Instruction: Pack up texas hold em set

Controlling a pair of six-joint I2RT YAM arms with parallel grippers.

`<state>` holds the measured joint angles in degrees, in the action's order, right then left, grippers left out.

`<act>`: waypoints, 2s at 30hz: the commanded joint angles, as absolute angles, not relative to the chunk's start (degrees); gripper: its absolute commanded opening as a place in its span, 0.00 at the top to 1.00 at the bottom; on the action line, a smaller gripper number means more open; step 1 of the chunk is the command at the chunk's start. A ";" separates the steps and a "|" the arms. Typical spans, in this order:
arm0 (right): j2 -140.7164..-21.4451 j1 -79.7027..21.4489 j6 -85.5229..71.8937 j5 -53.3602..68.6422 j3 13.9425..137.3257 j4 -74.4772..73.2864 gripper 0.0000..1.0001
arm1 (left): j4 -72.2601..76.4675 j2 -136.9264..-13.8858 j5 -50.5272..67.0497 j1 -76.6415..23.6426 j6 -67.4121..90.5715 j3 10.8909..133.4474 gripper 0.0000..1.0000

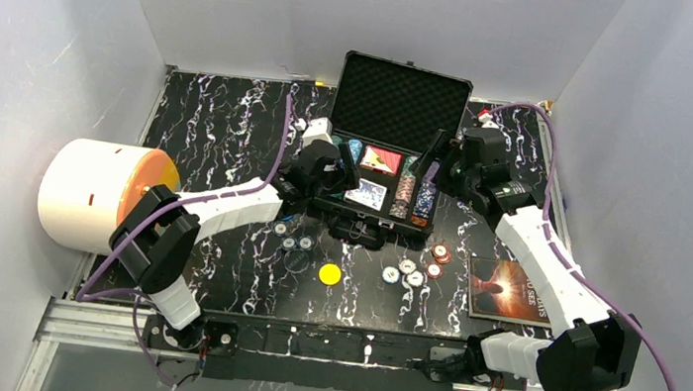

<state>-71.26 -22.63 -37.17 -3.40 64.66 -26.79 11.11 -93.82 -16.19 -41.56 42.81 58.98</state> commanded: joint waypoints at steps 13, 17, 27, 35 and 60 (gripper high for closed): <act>-68.12 -22.76 -36.21 -6.08 62.43 -25.03 0.07 | 6.87 -99.48 -7.04 -41.17 39.23 64.81 0.64; -67.94 -22.76 -36.17 -6.06 62.23 -24.96 0.07 | 6.61 -100.90 -6.64 -41.22 39.21 65.29 0.69; -67.81 -22.76 -36.21 -5.13 61.72 -24.36 0.07 | 4.20 -99.66 -7.41 -41.13 39.12 66.29 0.60; -68.21 -22.75 -36.12 -4.40 61.61 -24.04 0.07 | -1.87 -98.46 -12.08 -40.98 37.53 69.75 0.45; -68.74 -22.92 -35.50 -5.09 61.88 -24.19 0.07 | 0.50 -105.37 -2.87 -40.94 36.69 70.54 0.82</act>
